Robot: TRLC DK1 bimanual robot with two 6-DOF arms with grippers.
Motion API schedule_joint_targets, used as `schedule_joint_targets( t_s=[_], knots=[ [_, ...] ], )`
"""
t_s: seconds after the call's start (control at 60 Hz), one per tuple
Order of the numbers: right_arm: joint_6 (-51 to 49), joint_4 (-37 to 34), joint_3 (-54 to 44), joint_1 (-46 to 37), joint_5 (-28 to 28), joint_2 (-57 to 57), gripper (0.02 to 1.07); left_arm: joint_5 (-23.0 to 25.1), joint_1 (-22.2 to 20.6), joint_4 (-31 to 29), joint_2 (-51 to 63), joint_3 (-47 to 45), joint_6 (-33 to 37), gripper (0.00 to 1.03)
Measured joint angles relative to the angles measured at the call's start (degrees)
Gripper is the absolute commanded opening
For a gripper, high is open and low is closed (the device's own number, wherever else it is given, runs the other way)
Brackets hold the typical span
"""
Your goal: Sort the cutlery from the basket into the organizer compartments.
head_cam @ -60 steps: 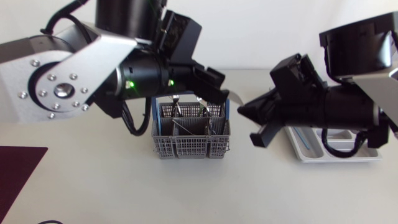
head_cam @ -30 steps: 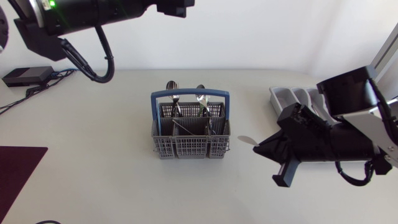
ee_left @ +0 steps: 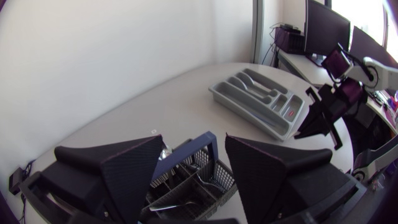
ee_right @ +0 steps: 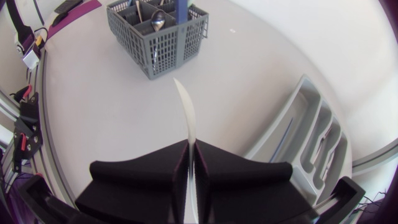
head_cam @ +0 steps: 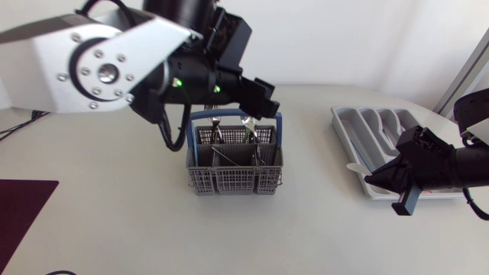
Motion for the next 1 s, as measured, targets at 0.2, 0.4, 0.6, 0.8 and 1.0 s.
schedule_joint_targets(
  t_s=[0.2, 0.4, 0.6, 0.8, 1.0],
  knots=[
    [-15.9, -6.6, 7.2, -11.1, -1.1, 10.7, 0.1, 0.0, -1.7, -1.4, 3.9, 0.0, 0.3, 0.69],
    [-29.0, -10.4, 15.8, -18.9, 0.8, 21.9, 0.1, -0.7, -2.3, -1.6, 6.8, 0.0, 0.9, 0.7],
    [-37.7, -11.3, 22.3, -23.8, 3.9, 31.8, 0.1, -0.7, -2.3, -1.6, 9.2, 0.0, 2.0, 0.7],
    [-42.4, -10.6, 28.3, -26.9, 6.3, 39.6, 0.11, -1.3, -3.1, -1.6, 10.5, 0.0, 2.4, 0.7],
    [-45.3, -6.4, 31.8, -28.3, 9.1, 45.0, 0.14, -2.3, -3.6, -0.4, 11.3, 0.0, 3.0, 0.7]
  ],
)
